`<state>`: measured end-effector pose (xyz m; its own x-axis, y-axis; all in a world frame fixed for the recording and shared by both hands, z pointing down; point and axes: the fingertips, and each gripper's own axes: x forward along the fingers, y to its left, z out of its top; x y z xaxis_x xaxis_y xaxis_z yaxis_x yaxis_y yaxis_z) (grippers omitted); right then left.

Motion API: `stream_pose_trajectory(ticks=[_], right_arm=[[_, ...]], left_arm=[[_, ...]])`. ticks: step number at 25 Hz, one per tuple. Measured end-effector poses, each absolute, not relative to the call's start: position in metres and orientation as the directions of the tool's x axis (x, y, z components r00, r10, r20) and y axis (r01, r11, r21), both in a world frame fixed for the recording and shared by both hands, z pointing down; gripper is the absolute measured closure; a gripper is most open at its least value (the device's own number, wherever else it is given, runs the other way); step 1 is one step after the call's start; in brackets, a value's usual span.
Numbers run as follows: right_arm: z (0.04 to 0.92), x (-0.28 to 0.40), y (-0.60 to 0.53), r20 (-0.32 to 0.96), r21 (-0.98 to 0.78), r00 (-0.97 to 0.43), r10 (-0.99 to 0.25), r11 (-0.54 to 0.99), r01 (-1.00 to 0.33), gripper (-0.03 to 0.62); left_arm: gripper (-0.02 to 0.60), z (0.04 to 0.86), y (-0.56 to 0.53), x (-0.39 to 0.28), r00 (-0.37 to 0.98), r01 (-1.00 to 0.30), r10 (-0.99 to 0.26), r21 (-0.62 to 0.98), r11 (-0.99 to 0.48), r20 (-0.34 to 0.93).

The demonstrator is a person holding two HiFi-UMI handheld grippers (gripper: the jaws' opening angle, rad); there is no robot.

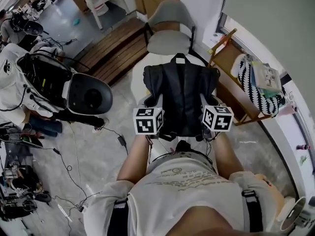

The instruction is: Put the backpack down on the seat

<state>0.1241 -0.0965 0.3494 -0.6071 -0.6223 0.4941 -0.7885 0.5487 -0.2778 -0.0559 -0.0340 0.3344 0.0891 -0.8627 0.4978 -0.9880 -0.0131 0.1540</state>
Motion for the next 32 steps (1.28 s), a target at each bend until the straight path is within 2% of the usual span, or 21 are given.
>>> stream_pose_trajectory(ticks=[11, 22, 32], right_arm=[[0.375, 0.071, -0.152, 0.553, -0.264, -0.592, -0.586, 0.552, -0.791, 0.54], [0.47, 0.052, -0.16, 0.697, -0.321, -0.543, -0.469, 0.473, -0.82, 0.539], [0.568, 0.052, -0.172, 0.818, -0.271, -0.432, -0.38, 0.408, -0.872, 0.539]], left_arm=[[0.515, 0.363, -0.082, -0.106, 0.108, -0.982, -0.831, 0.189, -0.003, 0.545], [0.515, 0.456, -0.107, -0.131, 0.208, -0.974, -0.683, 0.215, -0.076, 0.7], [0.514, 0.553, -0.138, -0.136, 0.303, -0.953, -0.542, 0.253, -0.166, 0.784]])
